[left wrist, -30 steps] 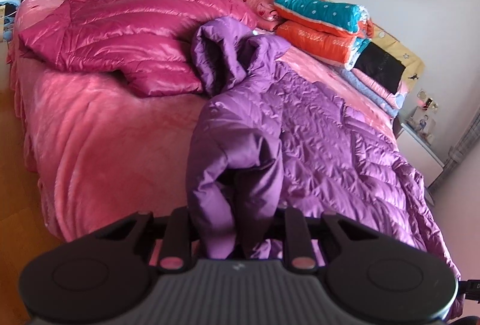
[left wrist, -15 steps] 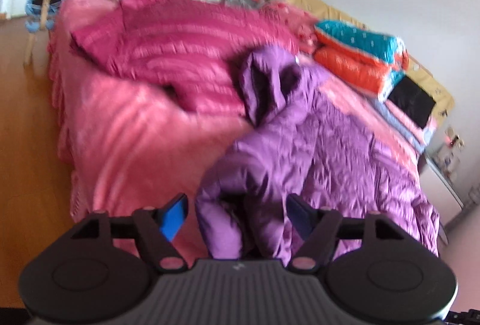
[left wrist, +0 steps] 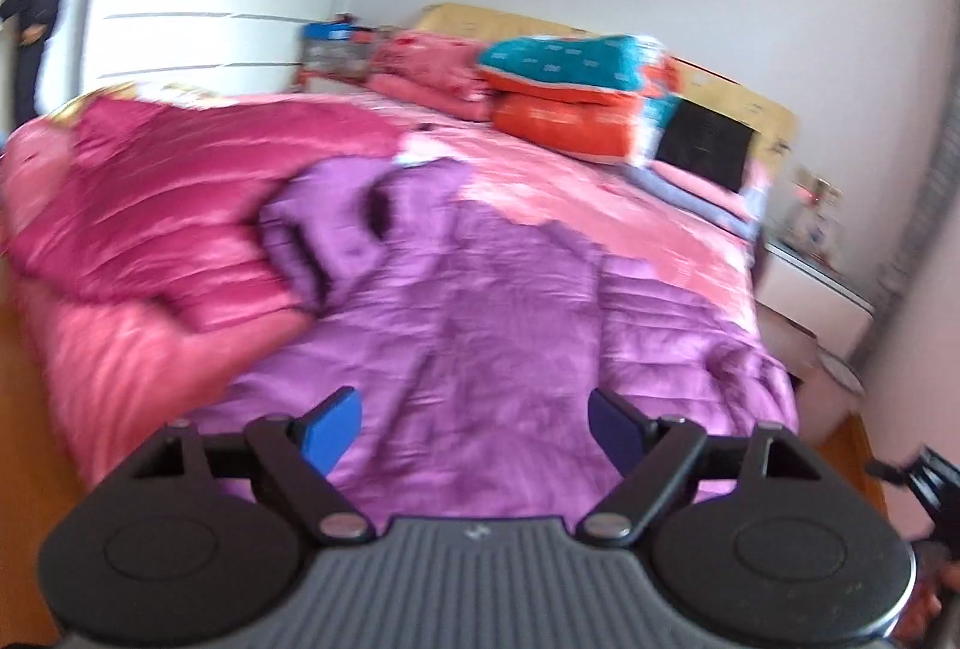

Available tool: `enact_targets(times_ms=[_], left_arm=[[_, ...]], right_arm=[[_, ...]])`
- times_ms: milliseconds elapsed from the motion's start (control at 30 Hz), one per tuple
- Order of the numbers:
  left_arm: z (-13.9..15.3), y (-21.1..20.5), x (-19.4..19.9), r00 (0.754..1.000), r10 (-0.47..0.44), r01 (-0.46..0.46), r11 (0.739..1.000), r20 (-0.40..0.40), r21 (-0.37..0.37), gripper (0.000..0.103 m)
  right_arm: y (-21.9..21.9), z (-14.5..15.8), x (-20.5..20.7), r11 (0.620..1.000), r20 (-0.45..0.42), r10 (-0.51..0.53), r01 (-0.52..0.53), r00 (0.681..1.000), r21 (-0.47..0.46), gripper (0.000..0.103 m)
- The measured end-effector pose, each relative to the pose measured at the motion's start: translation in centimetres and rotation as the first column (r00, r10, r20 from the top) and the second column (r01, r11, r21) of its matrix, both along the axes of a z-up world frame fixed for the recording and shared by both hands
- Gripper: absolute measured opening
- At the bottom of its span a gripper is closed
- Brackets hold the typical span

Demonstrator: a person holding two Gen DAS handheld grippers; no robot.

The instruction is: Fold large clothes

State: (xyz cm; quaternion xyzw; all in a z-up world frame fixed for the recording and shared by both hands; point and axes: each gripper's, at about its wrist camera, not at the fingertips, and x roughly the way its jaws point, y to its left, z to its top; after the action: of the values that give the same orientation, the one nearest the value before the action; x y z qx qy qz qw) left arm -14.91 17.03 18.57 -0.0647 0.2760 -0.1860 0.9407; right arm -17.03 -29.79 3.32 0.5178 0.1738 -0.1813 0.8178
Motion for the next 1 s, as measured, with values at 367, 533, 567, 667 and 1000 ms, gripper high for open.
enact_targets(times_ms=[367,533,567,667,1000], left_arm=[[1.9,-10.0,-0.3,0.985,-0.168,0.166,0.983,0.022,0.077,0.092],[1.9,-14.3,0.5,0.974,-0.226,0.221,0.967,0.023,0.129,0.094],[1.8,-15.1,0.6,0.971,-0.237,0.231,0.963,0.028,0.141,0.096],[1.3,-17.3,1.5,0.963,-0.266,0.255,0.951,0.04,0.177,0.097],[-2.5,-21.7,4.2,0.952,-0.303,0.305,0.926,-0.042,0.222,0.097]], right_arm=[[-8.0,-10.2,0.4,0.799,0.147,-0.4,0.266,0.905,0.539,0.103],[-9.0,-13.6,2.7,0.669,0.159,-0.524,0.288,0.837,0.685,0.103],[-9.1,-14.3,3.5,0.642,0.155,-0.539,0.285,0.828,0.712,0.103],[-10.0,-14.8,5.3,0.606,0.138,-0.558,0.288,0.818,0.741,0.103],[-16.6,-12.3,8.5,0.764,0.182,-0.521,0.36,0.834,0.536,0.103]])
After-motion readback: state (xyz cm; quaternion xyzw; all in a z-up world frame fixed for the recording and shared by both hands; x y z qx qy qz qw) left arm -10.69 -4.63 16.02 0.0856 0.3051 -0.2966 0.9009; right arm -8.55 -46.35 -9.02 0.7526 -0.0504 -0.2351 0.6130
